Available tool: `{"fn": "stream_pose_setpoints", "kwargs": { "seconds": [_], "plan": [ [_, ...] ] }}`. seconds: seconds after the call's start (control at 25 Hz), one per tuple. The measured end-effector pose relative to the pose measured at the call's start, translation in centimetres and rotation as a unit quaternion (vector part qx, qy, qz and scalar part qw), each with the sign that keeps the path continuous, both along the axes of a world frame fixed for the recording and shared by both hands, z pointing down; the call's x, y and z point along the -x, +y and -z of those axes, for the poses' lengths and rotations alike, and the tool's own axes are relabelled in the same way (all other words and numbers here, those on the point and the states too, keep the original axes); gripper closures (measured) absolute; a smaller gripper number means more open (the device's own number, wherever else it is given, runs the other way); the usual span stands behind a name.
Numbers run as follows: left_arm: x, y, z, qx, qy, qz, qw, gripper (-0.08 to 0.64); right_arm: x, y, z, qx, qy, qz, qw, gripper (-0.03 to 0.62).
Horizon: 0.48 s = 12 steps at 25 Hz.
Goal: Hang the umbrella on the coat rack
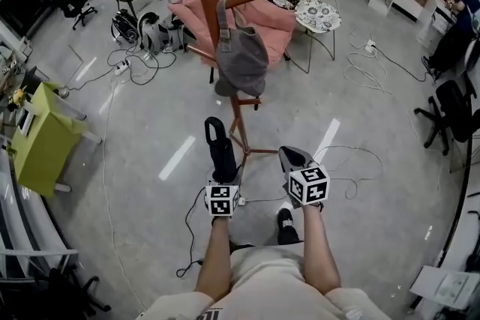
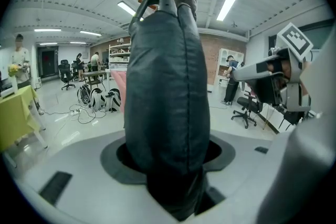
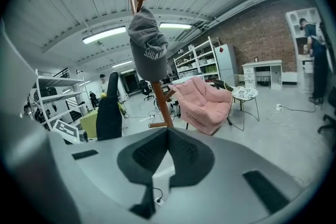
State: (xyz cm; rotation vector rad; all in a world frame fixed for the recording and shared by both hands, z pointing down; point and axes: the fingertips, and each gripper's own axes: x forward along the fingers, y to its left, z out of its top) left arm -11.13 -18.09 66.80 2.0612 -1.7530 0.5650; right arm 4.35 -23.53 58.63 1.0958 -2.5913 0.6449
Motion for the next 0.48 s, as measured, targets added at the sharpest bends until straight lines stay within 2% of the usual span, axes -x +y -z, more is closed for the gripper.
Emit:
{"fn": "stream_pose_setpoints", "kwargs": {
  "seconds": [0.24, 0.48],
  "plan": [
    [-0.8, 0.0, -2.1, 0.023, -0.009, -0.012, 0.9996, 0.301, -0.3, 0.9, -0.4, 0.017, -0.027, -0.005, 0.999, 0.588],
    [-0.9, 0.1, -4.5, 0.050, -0.005, -0.022, 0.9985, 0.301, 0.8, 1.2, -0.7, 0.019, -0.028, 0.005, 0.999, 0.588]
  ]
}}
